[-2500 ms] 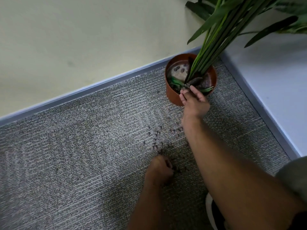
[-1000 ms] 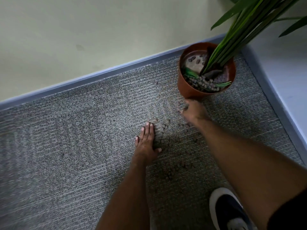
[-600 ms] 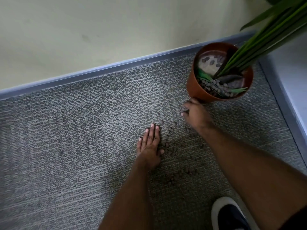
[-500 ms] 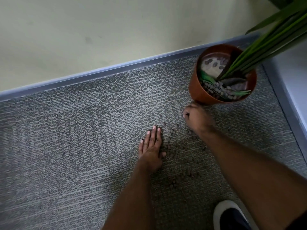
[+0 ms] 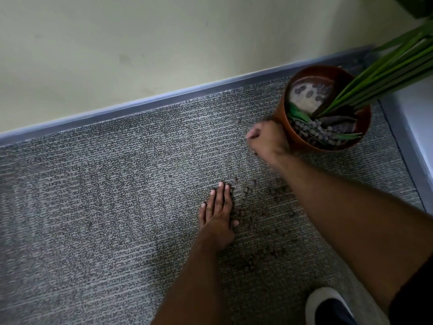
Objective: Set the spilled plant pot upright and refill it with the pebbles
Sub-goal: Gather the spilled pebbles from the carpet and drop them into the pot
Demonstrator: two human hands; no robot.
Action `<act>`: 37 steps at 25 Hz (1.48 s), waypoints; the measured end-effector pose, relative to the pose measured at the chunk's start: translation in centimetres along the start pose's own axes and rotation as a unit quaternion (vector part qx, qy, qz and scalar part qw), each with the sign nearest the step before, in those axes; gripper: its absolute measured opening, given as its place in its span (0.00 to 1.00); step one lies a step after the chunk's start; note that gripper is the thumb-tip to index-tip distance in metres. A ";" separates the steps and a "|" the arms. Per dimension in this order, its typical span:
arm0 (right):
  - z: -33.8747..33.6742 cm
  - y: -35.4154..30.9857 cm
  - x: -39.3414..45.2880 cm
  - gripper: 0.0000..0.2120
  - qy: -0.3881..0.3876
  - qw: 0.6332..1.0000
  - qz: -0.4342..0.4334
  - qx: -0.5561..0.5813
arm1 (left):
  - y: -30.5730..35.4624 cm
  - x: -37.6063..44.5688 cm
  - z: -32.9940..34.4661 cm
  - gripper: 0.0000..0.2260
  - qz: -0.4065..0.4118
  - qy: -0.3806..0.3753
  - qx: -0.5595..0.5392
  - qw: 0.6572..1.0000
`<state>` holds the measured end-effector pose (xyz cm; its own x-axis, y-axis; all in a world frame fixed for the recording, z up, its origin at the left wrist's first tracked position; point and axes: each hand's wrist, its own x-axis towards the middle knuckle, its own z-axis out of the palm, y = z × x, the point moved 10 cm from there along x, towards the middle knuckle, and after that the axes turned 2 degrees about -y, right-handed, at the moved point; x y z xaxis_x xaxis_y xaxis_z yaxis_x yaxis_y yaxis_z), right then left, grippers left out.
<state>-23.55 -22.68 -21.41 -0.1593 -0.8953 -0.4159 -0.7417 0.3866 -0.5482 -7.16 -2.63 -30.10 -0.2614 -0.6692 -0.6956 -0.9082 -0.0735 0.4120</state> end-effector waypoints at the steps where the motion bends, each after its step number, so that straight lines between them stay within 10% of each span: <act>1: -0.3 -1.2 1.1 0.10 -0.005 1.000 -0.022 -0.010 | 0.0 -0.1 -0.1 0.44 -0.001 0.006 -0.003 1.000; 8: 3.2 -4.8 3.3 0.36 -0.116 0.962 -0.135 -0.205 | 0.0 -0.2 -0.4 0.43 0.006 0.008 0.000 1.000; 14: 3.9 -6.4 1.5 0.13 -0.122 0.872 -0.219 -0.420 | 0.2 -0.2 -0.4 0.42 0.000 0.004 0.008 1.000; 26: 4.1 0.8 -0.3 0.25 -0.047 0.895 -0.118 -0.427 | 0.2 -0.3 -0.5 0.43 -0.008 0.016 0.026 0.999; 33: 7.3 0.1 -9.2 0.25 -0.109 0.909 -0.254 -0.311 | 0.1 0.0 -0.1 0.45 -0.006 0.004 0.008 1.000; 37: 4.6 0.0 -5.8 0.33 -0.062 0.934 -0.151 -0.319 | 0.2 0.2 -0.1 0.46 0.000 0.009 0.001 1.000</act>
<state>-19.57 -16.45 -22.31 0.1680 -0.8945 -0.4142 -0.9839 -0.1260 -0.1269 -7.33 -2.80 -30.09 -0.2549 -0.6825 -0.6850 -0.9093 -0.0717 0.4098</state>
